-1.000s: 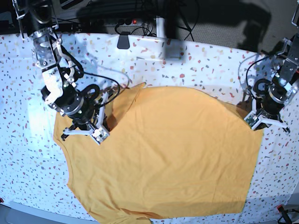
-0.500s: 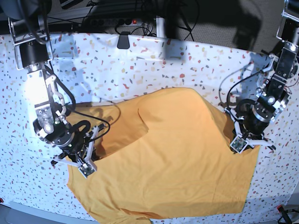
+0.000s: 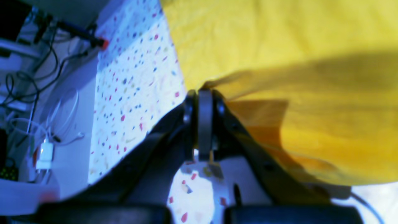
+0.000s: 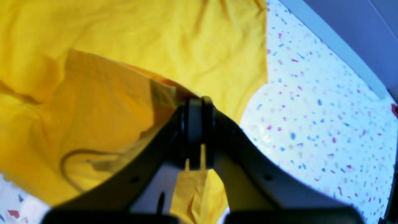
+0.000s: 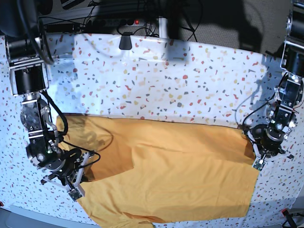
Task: Fold the T-shirt properly
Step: 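Lift the shoulder edge with both grippers and fold it over toward the hem, then hold the folded edge with both grippers near the hem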
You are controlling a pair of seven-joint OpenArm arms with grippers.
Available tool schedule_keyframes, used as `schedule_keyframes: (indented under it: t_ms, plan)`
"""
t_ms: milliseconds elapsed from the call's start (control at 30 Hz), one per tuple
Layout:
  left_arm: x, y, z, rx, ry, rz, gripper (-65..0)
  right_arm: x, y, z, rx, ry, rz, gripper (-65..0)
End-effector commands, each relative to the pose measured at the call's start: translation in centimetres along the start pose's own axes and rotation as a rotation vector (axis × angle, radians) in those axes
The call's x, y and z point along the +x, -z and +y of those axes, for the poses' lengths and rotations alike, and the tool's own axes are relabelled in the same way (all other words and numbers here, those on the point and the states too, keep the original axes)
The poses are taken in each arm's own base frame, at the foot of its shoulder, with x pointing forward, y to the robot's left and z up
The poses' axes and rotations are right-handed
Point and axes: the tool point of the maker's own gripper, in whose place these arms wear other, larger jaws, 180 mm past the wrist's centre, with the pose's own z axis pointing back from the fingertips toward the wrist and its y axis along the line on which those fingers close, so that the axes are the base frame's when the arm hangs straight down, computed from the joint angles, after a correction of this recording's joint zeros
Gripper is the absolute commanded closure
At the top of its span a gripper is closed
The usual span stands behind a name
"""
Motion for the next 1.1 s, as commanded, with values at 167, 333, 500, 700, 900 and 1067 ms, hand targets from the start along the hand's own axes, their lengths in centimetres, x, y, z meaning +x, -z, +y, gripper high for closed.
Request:
schedule_keyframes:
  t_ms: [167, 333, 500, 700, 900, 1067]
  plan:
    - [1.2, 1.0, 3.9, 0.074, -0.012, -0.017, 0.0, 2.8, -0.1, -3.5, -0.062, 0.019, -0.060, 0.0]
    - [1.5, 1.3, 3.0, 0.062, -0.026, -0.030, 0.0, 3.0, 0.0, -3.8, -0.066, 0.023, -0.063, 0.0]
    - [1.5, 1.8, 1.2, 0.034, -0.051, -0.026, 0.0, 3.1, 0.0, -3.9, -0.067, 0.022, -0.071, 0.0]
    - [1.5, 2.1, -0.1, 0.015, -0.068, -0.020, 0.0, 4.2, -0.1, -4.2, -0.073, 0.015, -0.109, 0.0]
    - [1.2, 2.1, -0.2, 0.015, -0.068, -0.009, 0.0, 3.9, 0.1, -4.5, -0.075, 0.022, -0.098, 0.0]
    - [0.4, 2.2, -0.2, 0.017, -0.041, 0.015, 0.0, 3.1, 0.6, -4.5, -0.071, 0.036, -0.090, 0.0]
